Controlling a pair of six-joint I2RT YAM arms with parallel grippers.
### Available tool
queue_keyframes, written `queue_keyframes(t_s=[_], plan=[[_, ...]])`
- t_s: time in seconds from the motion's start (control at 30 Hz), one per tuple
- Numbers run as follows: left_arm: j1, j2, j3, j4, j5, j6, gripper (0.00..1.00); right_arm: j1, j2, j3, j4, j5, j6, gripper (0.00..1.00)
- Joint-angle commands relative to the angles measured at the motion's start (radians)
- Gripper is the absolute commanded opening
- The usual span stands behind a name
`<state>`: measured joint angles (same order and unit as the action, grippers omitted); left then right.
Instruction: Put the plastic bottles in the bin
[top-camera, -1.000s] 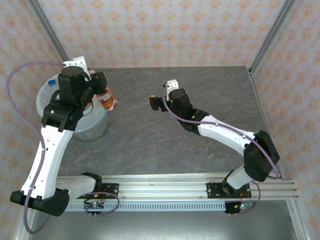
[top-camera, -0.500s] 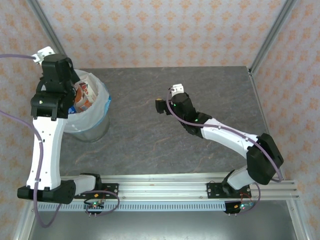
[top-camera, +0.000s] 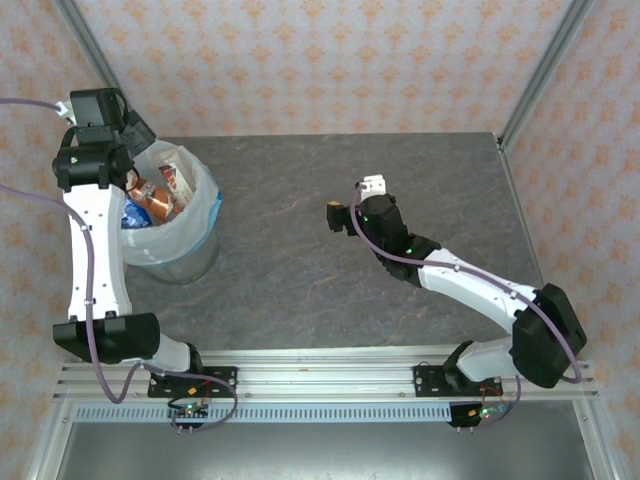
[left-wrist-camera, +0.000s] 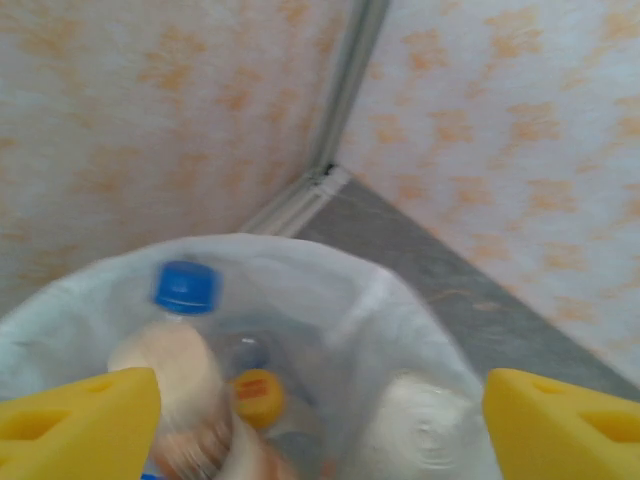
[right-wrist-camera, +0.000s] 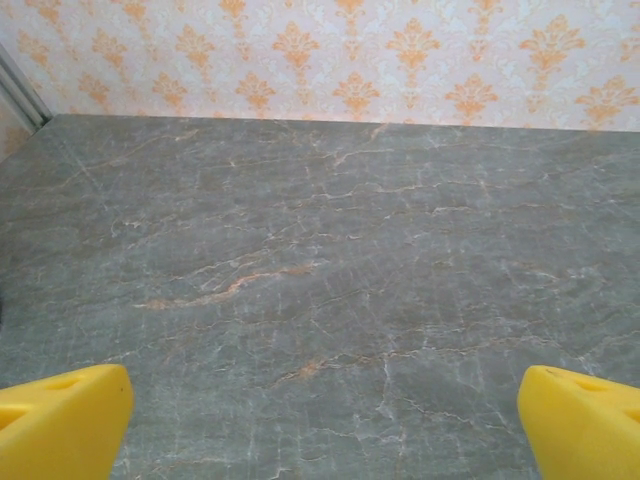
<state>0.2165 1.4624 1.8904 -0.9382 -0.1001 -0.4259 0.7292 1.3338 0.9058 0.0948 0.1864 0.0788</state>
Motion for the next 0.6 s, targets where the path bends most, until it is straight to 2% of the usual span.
queue_keyframes(t_s=[0.0,0.1,0.17,0.27,0.37,0.47,0.57], plan=[[-0.003,-0.061,0.045,-0.002,0.178,-0.024,1.0,-0.011,-0.043,-0.033,0.013,0.052,0.015,0.99],[-0.064,-0.107,-0.01,0.072,0.263,0.013,1.0,-0.019,-0.062,-0.06,0.028,0.077,0.019,0.99],[-0.152,-0.144,-0.067,0.133,0.254,0.07,1.0,-0.025,-0.074,-0.074,0.034,0.096,0.014,0.99],[-0.295,-0.203,-0.223,0.288,0.259,0.154,1.0,-0.037,-0.093,-0.093,0.045,0.147,-0.012,0.99],[-0.392,-0.248,-0.411,0.456,0.305,0.215,1.0,-0.063,-0.116,-0.126,0.059,0.208,-0.026,0.99],[-0.46,-0.272,-0.578,0.587,0.293,0.297,1.0,-0.118,-0.145,-0.173,0.084,0.235,-0.018,0.99],[-0.475,-0.294,-0.766,0.745,0.299,0.382,1.0,-0.204,-0.19,-0.23,0.109,0.229,0.004,0.99]])
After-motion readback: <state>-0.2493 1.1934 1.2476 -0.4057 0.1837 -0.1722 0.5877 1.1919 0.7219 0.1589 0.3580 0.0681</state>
